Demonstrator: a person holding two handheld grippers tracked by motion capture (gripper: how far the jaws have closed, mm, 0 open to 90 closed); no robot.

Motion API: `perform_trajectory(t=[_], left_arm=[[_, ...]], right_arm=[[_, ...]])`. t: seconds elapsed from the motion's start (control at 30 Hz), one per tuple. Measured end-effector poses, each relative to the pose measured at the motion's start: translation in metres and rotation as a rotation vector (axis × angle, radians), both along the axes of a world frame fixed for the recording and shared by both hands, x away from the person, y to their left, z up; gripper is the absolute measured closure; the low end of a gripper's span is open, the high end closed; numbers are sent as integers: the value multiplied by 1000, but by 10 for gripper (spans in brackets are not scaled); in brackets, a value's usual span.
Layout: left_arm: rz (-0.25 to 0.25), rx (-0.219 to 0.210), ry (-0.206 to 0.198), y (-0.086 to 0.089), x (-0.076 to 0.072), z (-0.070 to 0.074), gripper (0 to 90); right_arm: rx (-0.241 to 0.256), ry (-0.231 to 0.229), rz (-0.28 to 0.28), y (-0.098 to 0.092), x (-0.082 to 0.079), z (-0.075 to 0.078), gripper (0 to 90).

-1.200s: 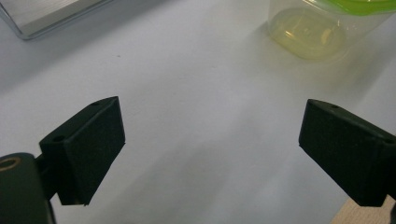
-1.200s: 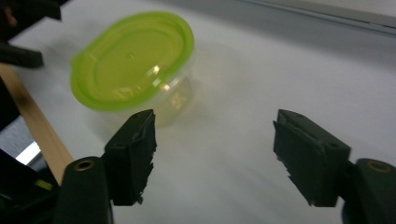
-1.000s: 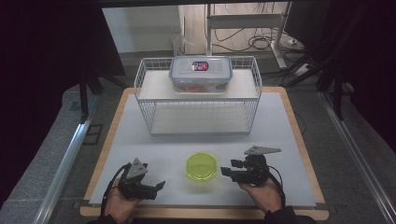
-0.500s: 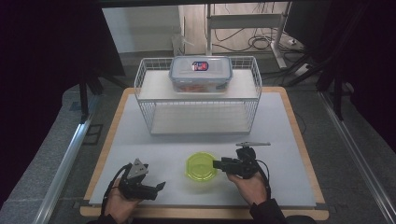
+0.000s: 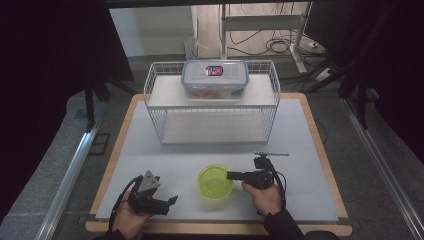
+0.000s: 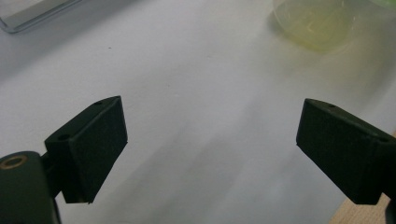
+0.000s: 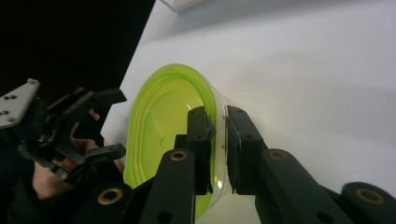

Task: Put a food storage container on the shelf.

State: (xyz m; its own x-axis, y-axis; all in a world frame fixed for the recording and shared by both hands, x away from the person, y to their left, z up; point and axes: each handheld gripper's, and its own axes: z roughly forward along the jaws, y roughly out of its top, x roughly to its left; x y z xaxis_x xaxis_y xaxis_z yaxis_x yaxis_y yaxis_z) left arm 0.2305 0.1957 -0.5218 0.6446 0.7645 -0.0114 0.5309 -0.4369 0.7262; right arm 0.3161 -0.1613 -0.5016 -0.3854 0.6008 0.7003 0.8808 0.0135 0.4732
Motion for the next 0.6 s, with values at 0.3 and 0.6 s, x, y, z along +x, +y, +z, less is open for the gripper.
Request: perform_trajectory(t=[0.3,0.6], left_arm=[[1,-4,-10,1,0,2,88],[-9,-12,-14,2,1,2,79]], right_arm=[[52,-47,49,5,18,66,810],[80,-122,59,10,40,152,810]])
